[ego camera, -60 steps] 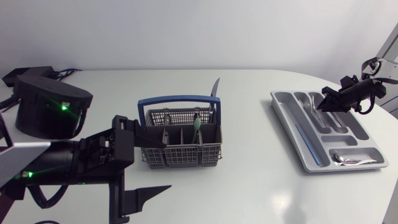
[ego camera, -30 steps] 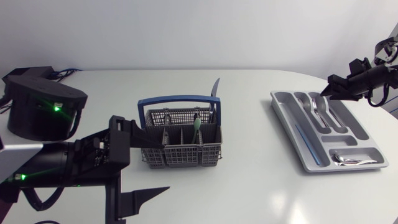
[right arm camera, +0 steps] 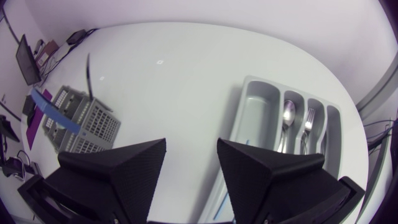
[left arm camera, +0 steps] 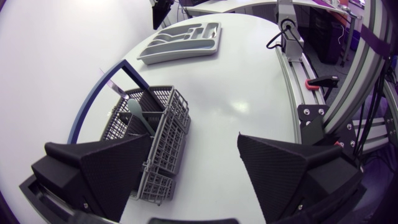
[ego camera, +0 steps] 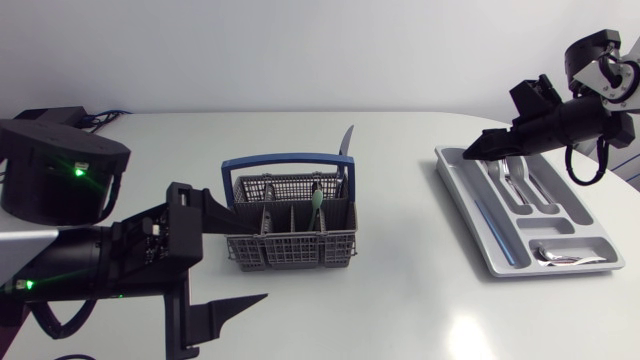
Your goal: Sort the cutlery from the basket into the organizer compartments.
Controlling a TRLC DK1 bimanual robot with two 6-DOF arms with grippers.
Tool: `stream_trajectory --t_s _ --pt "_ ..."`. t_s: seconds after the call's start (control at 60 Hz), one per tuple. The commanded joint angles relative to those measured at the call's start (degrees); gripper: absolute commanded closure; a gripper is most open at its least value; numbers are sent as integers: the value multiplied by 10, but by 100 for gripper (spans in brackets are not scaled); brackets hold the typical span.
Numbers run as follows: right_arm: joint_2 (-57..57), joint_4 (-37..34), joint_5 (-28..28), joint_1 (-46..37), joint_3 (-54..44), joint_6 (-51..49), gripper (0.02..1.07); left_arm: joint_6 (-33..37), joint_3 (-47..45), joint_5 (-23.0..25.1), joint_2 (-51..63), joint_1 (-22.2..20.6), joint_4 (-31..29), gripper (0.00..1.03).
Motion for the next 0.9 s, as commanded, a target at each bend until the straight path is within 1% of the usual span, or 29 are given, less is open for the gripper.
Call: stream_trajectory --t_s 0.0,0.15,0.233,0.367,0.467,0.583,0.767,0.883 --pt "-50 9 0 33 -46 -17 46 -10 2 -3 -8 7 -2 7" --pt "-123 12 1 95 -95 -5 46 -12 4 -9 -1 10 9 7" --pt "-142 12 1 117 -107 5 46 -17 7 -19 8 10 23 7" --pt "-171 10 1 152 -125 19 46 -19 13 -21 14 14 28 7" --pt "-191 12 2 182 -137 49 46 -20 14 -22 15 15 30 7" --pt "-200 13 3 239 -148 80 46 -22 13 -22 17 18 32 7" --pt "-194 28 4 309 -146 188 46 -24 10 -22 9 22 30 7" --pt "-189 56 34 360 -151 227 46 -24 7 -22 5 22 29 7"
